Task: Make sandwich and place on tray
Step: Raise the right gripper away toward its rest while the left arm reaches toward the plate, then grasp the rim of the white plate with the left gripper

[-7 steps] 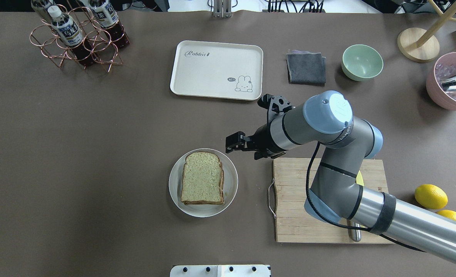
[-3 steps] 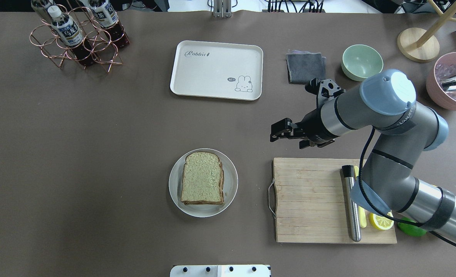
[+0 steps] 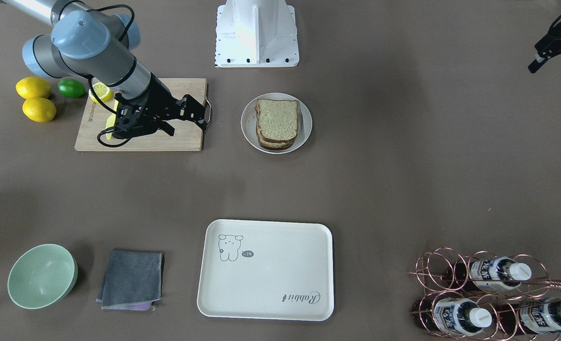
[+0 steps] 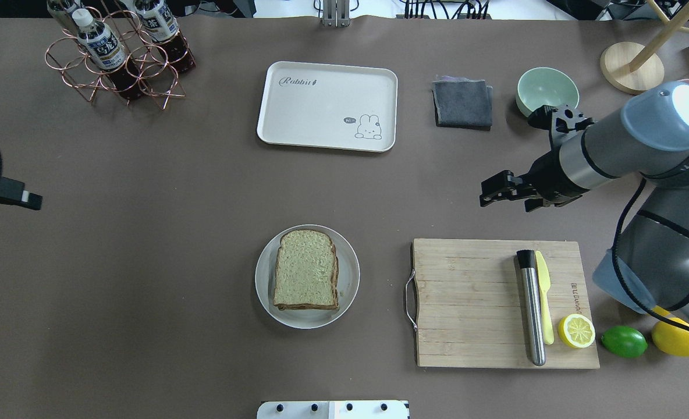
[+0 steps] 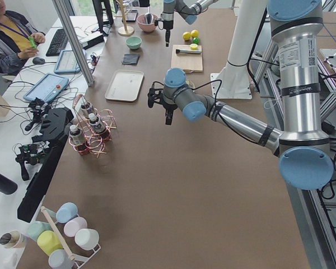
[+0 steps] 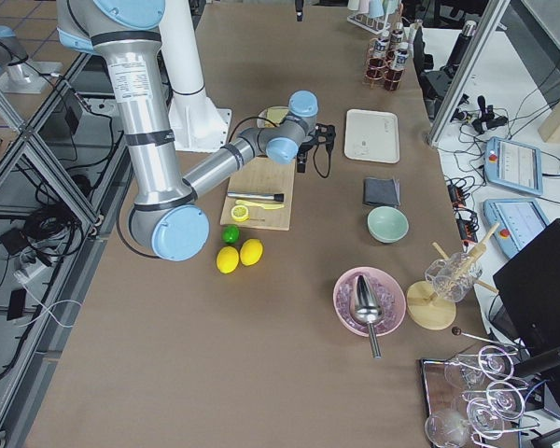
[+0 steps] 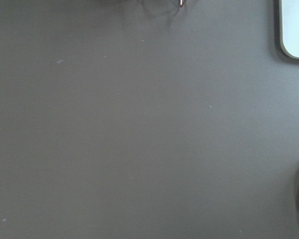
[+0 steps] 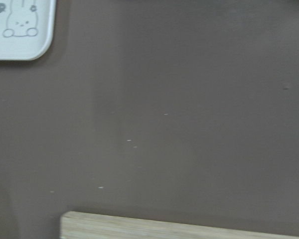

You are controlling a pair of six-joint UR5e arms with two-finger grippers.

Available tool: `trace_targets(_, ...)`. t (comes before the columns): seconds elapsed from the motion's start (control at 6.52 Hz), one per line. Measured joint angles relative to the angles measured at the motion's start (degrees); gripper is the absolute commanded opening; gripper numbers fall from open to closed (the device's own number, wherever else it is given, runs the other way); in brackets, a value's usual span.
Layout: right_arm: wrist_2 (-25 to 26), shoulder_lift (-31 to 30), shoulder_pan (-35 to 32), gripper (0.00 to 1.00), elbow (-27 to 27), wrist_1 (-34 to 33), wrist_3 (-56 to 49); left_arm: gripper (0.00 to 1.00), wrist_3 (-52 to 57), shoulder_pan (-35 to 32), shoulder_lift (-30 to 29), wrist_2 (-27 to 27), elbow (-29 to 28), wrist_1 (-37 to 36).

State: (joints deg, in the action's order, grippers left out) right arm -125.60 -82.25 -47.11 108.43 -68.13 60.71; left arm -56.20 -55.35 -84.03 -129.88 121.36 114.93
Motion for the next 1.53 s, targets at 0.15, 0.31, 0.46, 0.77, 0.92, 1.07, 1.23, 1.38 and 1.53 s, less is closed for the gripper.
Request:
trace_targets(0.15,-0.8,-3.7,-2.5,1.00,0.1,-0.2,-5.0,0.98,-5.0,5.9,-3.2,5.0,-0.6,-0.2)
trace_targets(0.31,-1.2,-7.0,-4.7,1.00,0.1,-0.2,-9.6,0.98,-7.8,9.6,-5.9,7.6,-1.8,-0.6)
trace_targets(0.46,-1.3,-9.4,-6.4,1.00,0.1,-0.2,-12.8,0.98,-9.8,11.8,-7.8,8.6,-2.7,-1.4)
trace_targets(0.77,-1.9,-12.0,-8.5,1.00,-0.1,-0.3,-17.0,0.98,-12.4,15.9,-12.1,12.6,-4.6,-4.9)
trace_targets(0.92,-2.1,-12.7,-9.0,1.00,-0.1,-0.2,-17.7,0.97,-12.9,17.9,-14.3,14.7,-6.3,-6.3)
trace_targets(1.07,-2.2,-13.4,-9.5,1.00,0.1,-0.1,-17.9,0.95,-14.7,19.8,-17.3,16.0,-8.3,-6.8)
trace_targets(1.23,-2.2,-13.8,-9.8,1.00,0.2,-0.1,-18.0,0.89,-17.1,21.7,-20.2,16.5,-10.2,-7.0)
trace_targets(1.38,-2.3,-14.1,-10.0,1.00,0.2,0.0,-18.1,0.86,-18.3,23.6,-22.6,17.1,-11.7,-7.4)
trace_targets(1.53,-2.3,-14.4,-10.1,1.00,0.2,0.1,-18.1,0.78,-18.6,25.9,-24.7,18.9,-12.4,-8.5)
